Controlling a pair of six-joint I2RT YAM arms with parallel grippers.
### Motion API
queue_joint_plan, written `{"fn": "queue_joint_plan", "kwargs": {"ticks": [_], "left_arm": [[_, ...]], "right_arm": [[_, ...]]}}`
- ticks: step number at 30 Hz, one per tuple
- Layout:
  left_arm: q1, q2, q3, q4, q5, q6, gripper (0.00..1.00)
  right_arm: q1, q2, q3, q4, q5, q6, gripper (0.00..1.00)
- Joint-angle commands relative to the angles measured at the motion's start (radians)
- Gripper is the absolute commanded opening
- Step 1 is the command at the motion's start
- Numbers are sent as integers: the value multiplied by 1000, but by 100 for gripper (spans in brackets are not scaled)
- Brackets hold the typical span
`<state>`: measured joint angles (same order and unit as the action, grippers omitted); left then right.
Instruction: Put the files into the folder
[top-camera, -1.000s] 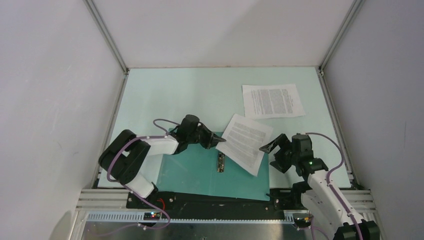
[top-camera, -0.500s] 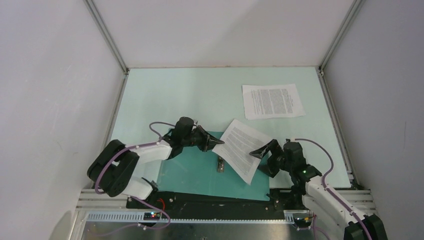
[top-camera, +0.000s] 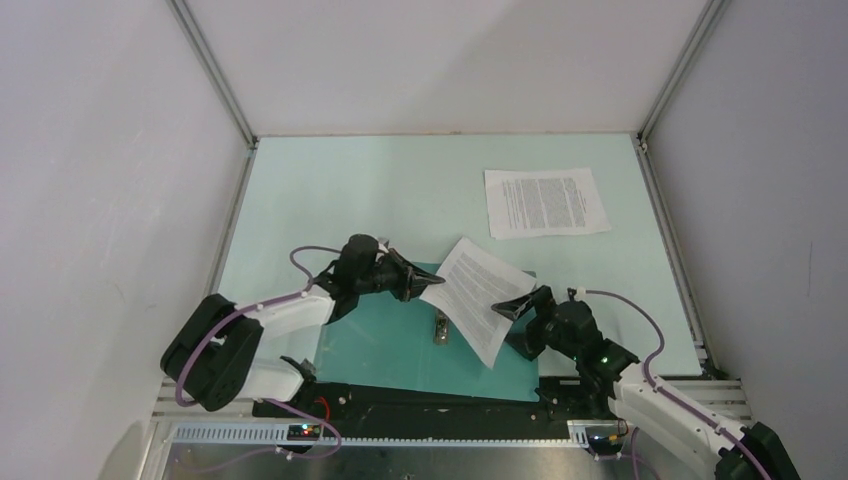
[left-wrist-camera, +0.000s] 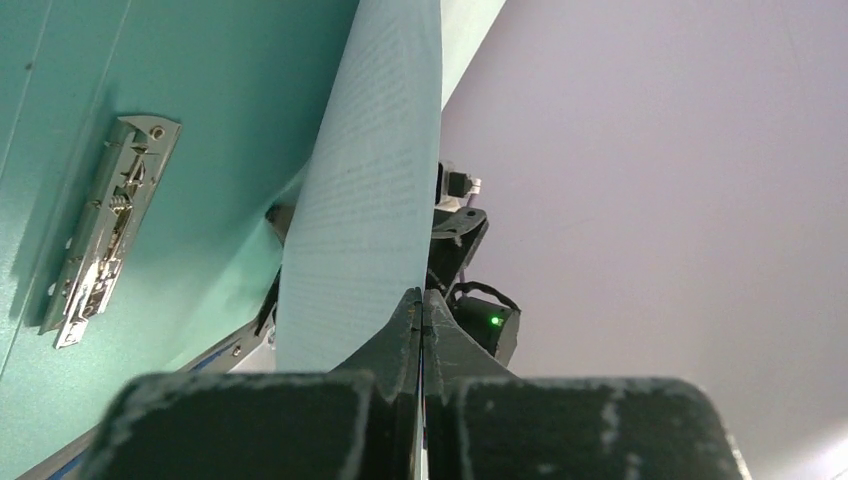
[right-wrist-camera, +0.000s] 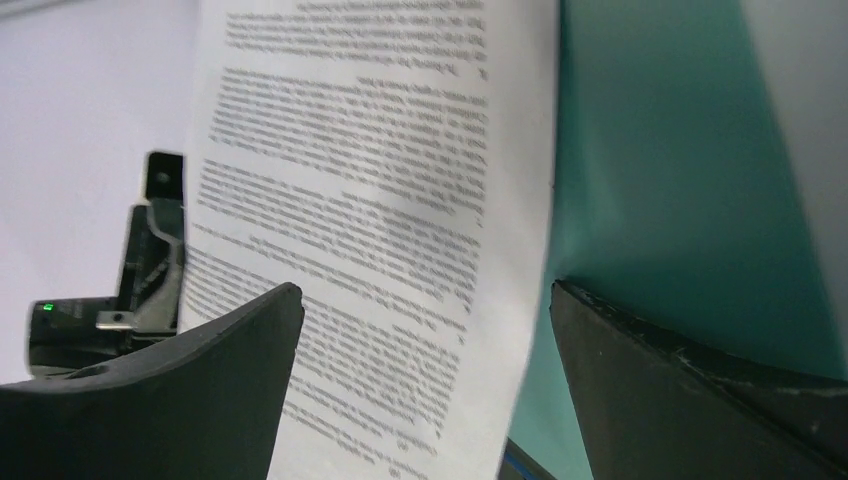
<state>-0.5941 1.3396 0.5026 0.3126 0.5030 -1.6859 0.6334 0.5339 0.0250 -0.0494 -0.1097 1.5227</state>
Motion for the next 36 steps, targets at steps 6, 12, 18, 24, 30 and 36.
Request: {"fn": "queue_joint_plan", "kwargs": {"ticks": [6,12,18,24,30,36], "left_arm": [[12,-52,-99,15,55,26,0],[15,-59,-148,-5,80,105,0],[14,-43,-125,-30,107,191,0],[14,-47,-113,-53,118,258,0],[13,-57,-107,-82,124,309,7],[7,-70,-87,-166,91,400,26]], "right_arm": [[34,78,-136,431,180,51,95],[43,4,-71,299,216,-22,87],[46,61,20,136,191,-110,67],[46,132,75,75,186,-188,54],[46,160,126,83,193,-253,33],[46,178,201,41,205,-311,7]]}}
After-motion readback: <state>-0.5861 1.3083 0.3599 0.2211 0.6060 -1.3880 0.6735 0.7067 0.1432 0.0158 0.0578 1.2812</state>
